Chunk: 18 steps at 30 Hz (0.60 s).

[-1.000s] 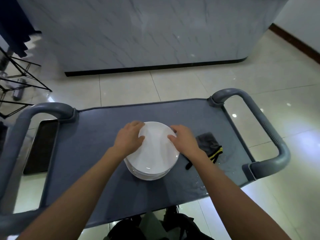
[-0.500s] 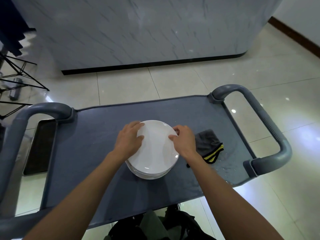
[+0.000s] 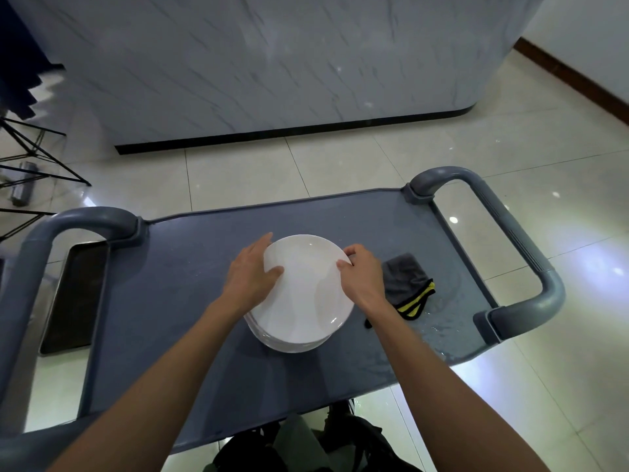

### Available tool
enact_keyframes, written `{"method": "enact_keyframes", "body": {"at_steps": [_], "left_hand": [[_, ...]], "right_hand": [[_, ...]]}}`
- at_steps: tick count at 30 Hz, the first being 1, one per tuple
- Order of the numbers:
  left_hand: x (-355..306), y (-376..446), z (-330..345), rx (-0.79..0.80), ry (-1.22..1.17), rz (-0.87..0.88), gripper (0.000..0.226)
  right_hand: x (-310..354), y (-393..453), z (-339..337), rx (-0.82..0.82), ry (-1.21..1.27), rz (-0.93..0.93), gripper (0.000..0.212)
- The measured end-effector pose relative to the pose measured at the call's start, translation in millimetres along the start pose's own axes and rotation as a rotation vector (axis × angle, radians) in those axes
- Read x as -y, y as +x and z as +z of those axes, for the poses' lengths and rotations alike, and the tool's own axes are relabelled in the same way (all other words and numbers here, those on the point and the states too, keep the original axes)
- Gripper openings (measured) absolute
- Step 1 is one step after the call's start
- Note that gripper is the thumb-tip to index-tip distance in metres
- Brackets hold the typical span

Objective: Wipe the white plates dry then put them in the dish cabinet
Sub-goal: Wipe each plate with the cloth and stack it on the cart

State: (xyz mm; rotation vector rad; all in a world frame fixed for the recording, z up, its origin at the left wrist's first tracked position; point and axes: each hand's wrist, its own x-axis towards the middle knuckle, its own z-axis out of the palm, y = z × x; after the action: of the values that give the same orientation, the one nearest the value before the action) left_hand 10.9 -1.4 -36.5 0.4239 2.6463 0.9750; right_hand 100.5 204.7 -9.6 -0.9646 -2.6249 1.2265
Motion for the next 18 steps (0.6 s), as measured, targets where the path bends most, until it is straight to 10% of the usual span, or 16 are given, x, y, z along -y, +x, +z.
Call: {"method": "enact_keyframes", "body": {"at_steps": [13,18], "left_hand": [[-43.0,5.0,-18.2,-0.103,-0.136,0.099,0.021],[-82.3,11.5,-19.7,0.096,-0.429,-0.082,0.009]], "right_hand": [[-10.7,18.1,-48.4,-0.03,0.179,0.033,0.009],[-16.1,35.1,-78.6,-0.023,0.294,-0.001,0.008]]}}
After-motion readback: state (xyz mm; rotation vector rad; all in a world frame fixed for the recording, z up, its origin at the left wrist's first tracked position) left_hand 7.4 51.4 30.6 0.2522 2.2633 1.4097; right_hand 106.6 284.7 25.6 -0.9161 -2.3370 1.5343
